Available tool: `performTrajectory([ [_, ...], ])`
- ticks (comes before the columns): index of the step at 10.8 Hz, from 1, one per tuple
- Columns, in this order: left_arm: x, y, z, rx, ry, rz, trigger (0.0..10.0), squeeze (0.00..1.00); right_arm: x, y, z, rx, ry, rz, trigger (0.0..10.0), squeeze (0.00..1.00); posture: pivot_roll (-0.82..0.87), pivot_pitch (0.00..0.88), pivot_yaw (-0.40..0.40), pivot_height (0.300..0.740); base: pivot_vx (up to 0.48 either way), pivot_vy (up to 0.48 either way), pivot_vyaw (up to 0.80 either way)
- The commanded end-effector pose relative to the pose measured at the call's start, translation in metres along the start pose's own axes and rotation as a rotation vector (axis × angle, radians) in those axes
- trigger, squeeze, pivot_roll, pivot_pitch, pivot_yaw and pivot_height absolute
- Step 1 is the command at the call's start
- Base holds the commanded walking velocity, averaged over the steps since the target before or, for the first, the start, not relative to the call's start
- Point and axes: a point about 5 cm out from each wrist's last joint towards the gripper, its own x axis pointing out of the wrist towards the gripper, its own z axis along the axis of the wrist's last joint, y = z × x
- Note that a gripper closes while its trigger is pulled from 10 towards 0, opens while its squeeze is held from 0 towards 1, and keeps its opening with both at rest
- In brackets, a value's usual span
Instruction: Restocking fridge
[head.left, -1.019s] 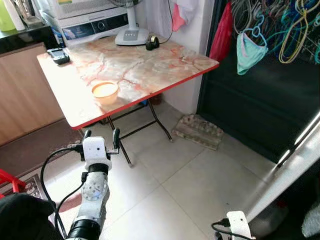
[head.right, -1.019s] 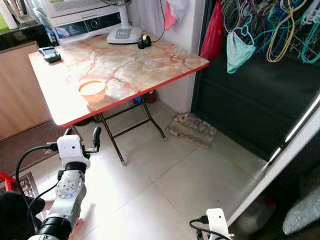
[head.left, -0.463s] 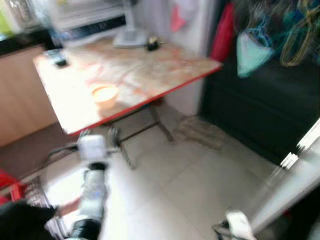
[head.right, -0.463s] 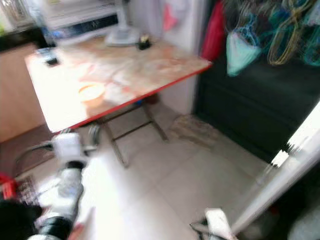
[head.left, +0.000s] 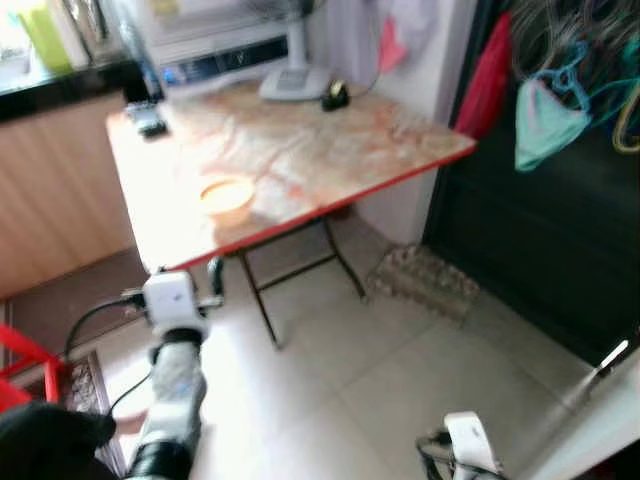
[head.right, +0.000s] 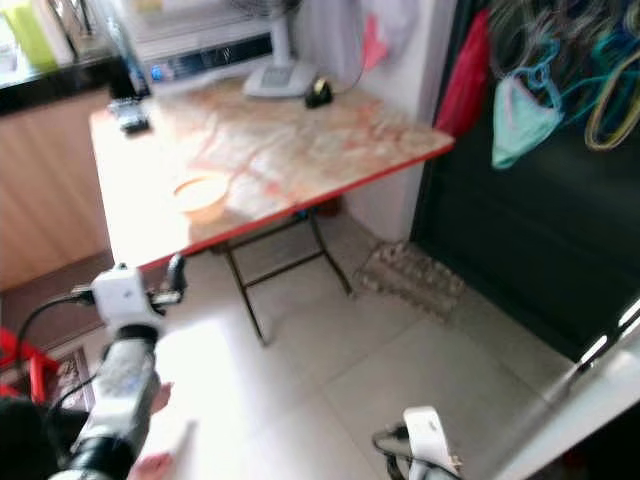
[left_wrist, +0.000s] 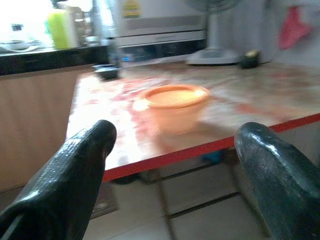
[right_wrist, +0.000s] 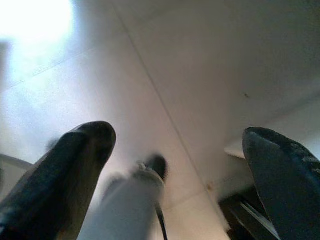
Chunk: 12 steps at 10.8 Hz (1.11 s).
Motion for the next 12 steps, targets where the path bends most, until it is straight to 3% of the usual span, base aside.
performTrajectory([
  [1,0.005,0.006,0.007,0.023,-0.025,0.001,10.0,0.00,0.001,0.002,0.007,-0.012,-0.015,0.007,10.0,0.00,-0.06,0.000,0.031,0.740,0.341,0.000,0.00],
  [2,0.006,0.006,0.008,0.022,-0.028,0.002,10.0,0.00,0.001,0.002,0.008,-0.015,-0.017,0.010,10.0,0.00,-0.06,0.000,0.032,0.740,0.341,0.000,0.00],
  [9,0.011,0.006,0.015,0.017,-0.049,0.005,10.0,0.00,0.001,0.002,0.009,-0.009,-0.024,0.013,10.0,0.00,-0.05,0.000,0.033,0.740,0.342,0.000,0.80],
  [12,0.014,0.009,0.020,0.016,-0.064,0.009,10.0,0.00,0.001,0.002,0.009,0.007,-0.024,0.009,10.0,0.00,-0.04,0.000,0.031,0.740,0.342,0.000,0.00],
])
